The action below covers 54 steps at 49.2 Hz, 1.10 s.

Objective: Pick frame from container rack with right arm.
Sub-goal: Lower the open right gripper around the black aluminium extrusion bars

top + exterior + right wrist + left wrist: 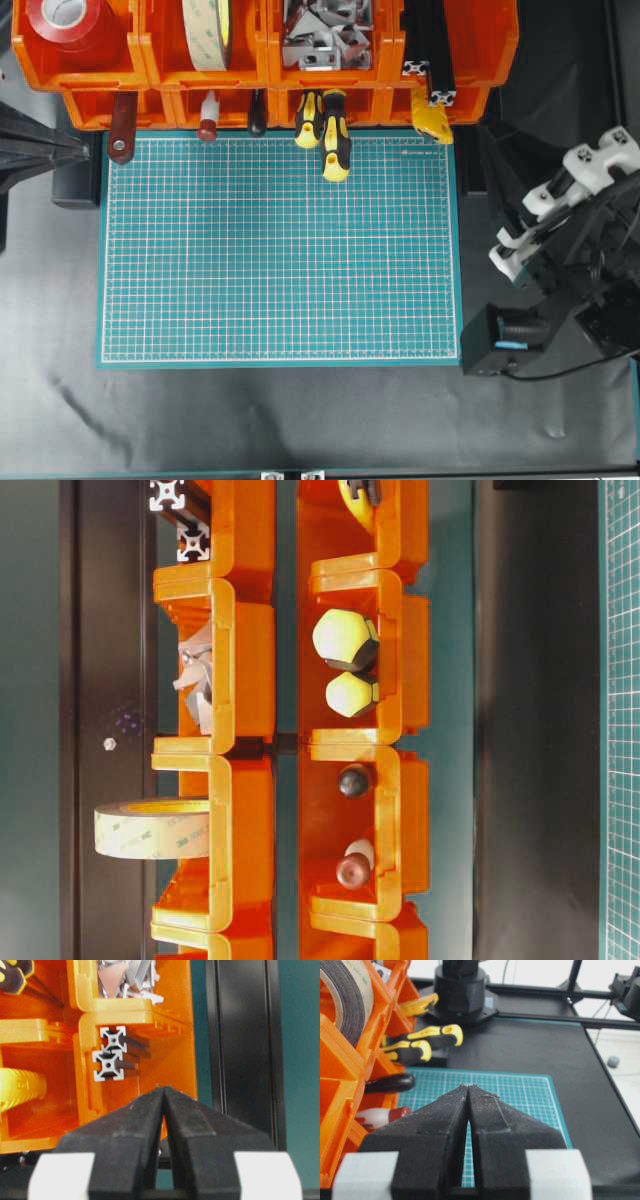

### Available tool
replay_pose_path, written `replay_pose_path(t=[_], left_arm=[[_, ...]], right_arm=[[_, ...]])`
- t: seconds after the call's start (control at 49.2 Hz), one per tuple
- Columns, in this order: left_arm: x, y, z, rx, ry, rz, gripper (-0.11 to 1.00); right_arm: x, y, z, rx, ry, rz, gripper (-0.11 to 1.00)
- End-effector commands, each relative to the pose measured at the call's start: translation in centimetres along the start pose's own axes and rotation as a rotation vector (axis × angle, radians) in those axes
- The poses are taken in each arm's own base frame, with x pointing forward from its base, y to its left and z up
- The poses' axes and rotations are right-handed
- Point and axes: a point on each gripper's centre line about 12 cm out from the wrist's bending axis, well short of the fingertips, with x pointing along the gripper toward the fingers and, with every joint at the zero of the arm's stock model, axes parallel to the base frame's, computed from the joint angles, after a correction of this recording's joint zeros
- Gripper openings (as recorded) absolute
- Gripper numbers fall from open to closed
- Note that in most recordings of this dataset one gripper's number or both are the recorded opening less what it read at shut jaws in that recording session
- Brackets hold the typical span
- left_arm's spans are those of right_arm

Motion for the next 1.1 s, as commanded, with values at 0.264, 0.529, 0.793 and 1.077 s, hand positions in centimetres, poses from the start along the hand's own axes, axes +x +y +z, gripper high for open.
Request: replay_pose_path(t=[0.264, 0.529, 0.793, 1.077], left_arm=[[0.2, -0.1, 0.8, -0.001, -0.018, -0.003, 0.01], [0.2, -0.1, 0.9, -0.001, -0.02, -0.003, 0.01], [0.2, -0.1, 0.8, -0.001, -0.017, -0.003, 0.01], [0.2, -0.1, 0.8, -0.002, -0.017, -0.002, 0.01]], right_arm=[[-0.6, -1.2, 0.4, 0.039, -0.021, -0.031, 0.0], [-0.3, -1.0, -0.1, 0.059, 0.001, -0.032, 0.0], [-0.1, -0.1, -0.4, 0.019, 0.002, -0.029, 0.16], [0.8, 1.1, 0.5, 0.005, -0.011, -0.014, 0.79]])
